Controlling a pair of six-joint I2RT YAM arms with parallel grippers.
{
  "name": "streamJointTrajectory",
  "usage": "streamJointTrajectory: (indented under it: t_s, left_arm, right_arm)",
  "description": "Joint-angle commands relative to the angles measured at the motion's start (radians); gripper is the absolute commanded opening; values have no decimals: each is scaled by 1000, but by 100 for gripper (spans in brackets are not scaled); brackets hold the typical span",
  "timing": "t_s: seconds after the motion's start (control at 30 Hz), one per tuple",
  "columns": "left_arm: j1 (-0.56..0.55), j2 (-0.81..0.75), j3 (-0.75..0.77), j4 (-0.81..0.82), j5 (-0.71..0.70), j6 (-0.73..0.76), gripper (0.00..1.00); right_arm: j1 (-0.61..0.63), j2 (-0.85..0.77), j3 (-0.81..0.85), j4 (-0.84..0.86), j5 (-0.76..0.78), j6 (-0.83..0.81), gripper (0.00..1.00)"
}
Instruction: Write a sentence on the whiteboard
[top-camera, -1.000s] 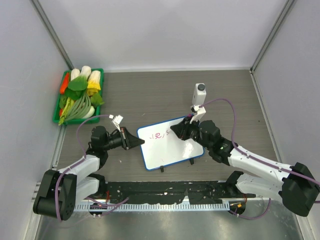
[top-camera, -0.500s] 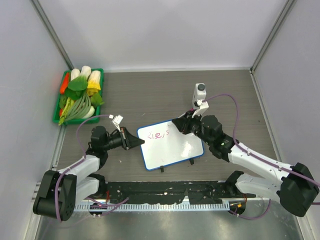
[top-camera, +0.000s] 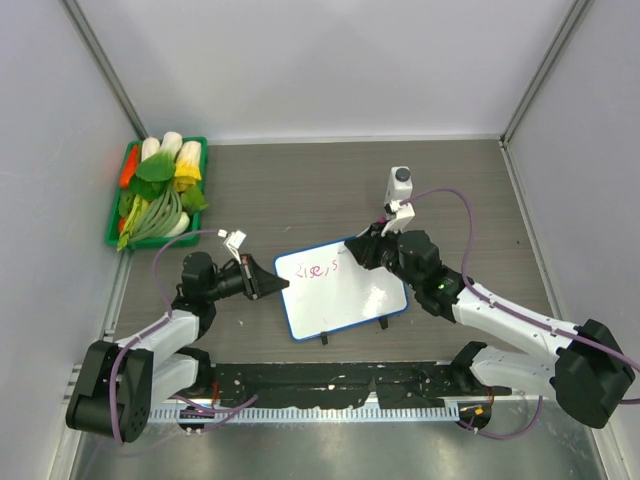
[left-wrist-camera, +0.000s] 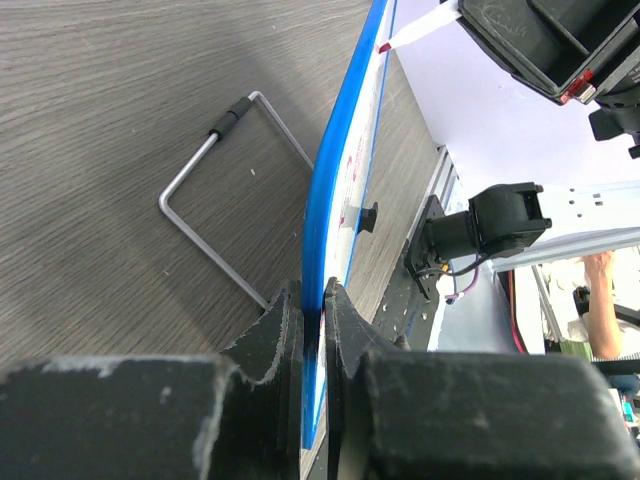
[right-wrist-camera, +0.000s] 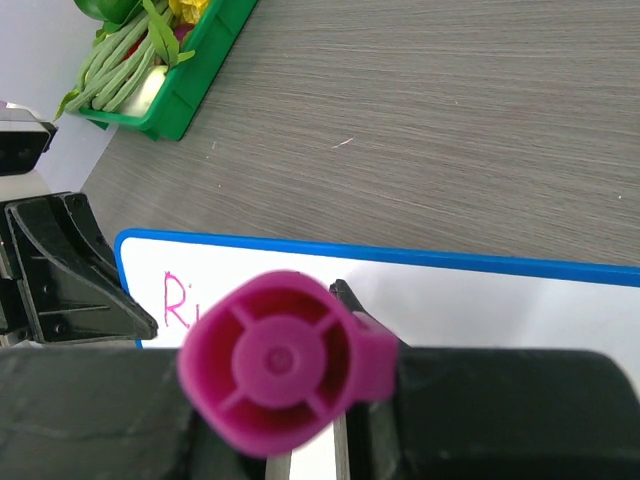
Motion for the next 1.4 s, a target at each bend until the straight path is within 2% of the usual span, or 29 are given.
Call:
streamJointTrajectory:
  t_s: [0.0, 0.63, 1.37]
  left_arm:
    - [1, -16, -6, -2, -35, 49, 0]
    - [1, -19, -7, -2, -36, 49, 0]
    - [1, -18, -7, -4, -35, 50, 0]
  right_arm:
    - [0, -17, -14, 5, 17, -7, 1]
    - [2, -89, -106, -33, -32, 19, 1]
    - [2, -47, -28, 16, 32, -9, 1]
